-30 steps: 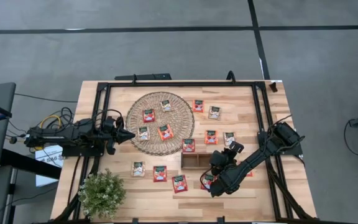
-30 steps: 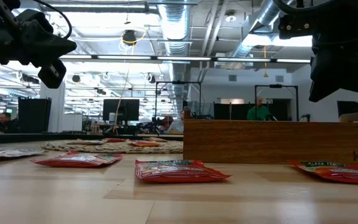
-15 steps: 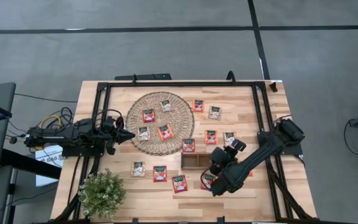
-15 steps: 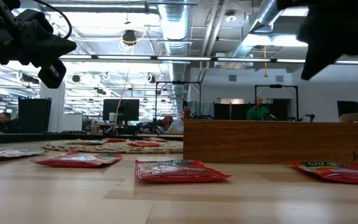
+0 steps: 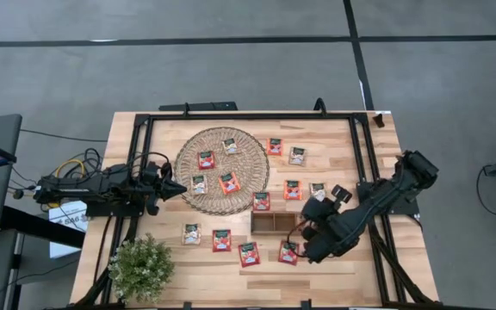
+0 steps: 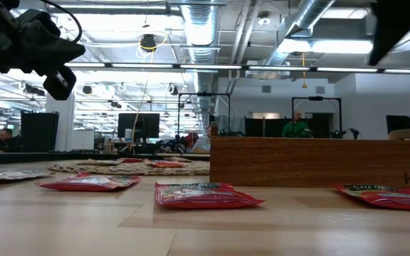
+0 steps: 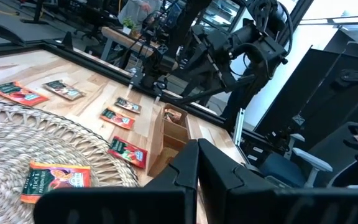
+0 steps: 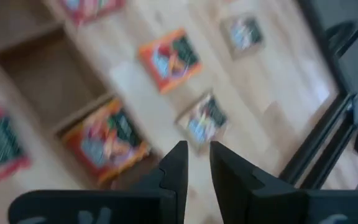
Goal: Pick & Place Tea
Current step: Put the orange tea bag into the right section of the wooden organizer
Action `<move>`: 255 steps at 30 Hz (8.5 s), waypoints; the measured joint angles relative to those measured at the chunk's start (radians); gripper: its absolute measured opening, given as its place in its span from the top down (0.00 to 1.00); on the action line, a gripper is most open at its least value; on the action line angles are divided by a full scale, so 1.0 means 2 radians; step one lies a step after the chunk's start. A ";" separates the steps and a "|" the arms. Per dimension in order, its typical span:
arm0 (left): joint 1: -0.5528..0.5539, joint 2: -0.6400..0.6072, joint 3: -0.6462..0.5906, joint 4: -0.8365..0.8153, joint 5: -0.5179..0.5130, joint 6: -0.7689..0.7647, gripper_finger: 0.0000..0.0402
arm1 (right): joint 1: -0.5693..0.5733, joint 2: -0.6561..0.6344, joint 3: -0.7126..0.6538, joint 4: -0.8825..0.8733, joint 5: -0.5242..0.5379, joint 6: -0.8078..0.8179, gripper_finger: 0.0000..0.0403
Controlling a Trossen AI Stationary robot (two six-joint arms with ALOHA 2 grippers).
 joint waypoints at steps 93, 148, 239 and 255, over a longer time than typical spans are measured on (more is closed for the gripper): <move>0.000 0.000 0.000 0.002 0.008 -0.026 1.00 | 0.006 -0.133 -0.352 0.203 -0.255 0.140 0.51; 0.000 0.000 0.000 -0.001 0.007 -0.025 1.00 | -0.046 -0.157 -0.367 0.303 -0.292 -0.202 0.51; 0.000 0.000 0.000 -0.007 0.007 -0.023 1.00 | -0.081 -0.153 -0.369 0.229 -0.188 -0.169 1.00; 0.000 0.000 0.000 -0.007 0.007 -0.022 1.00 | -0.106 -0.174 -0.382 0.256 -0.171 -0.170 0.84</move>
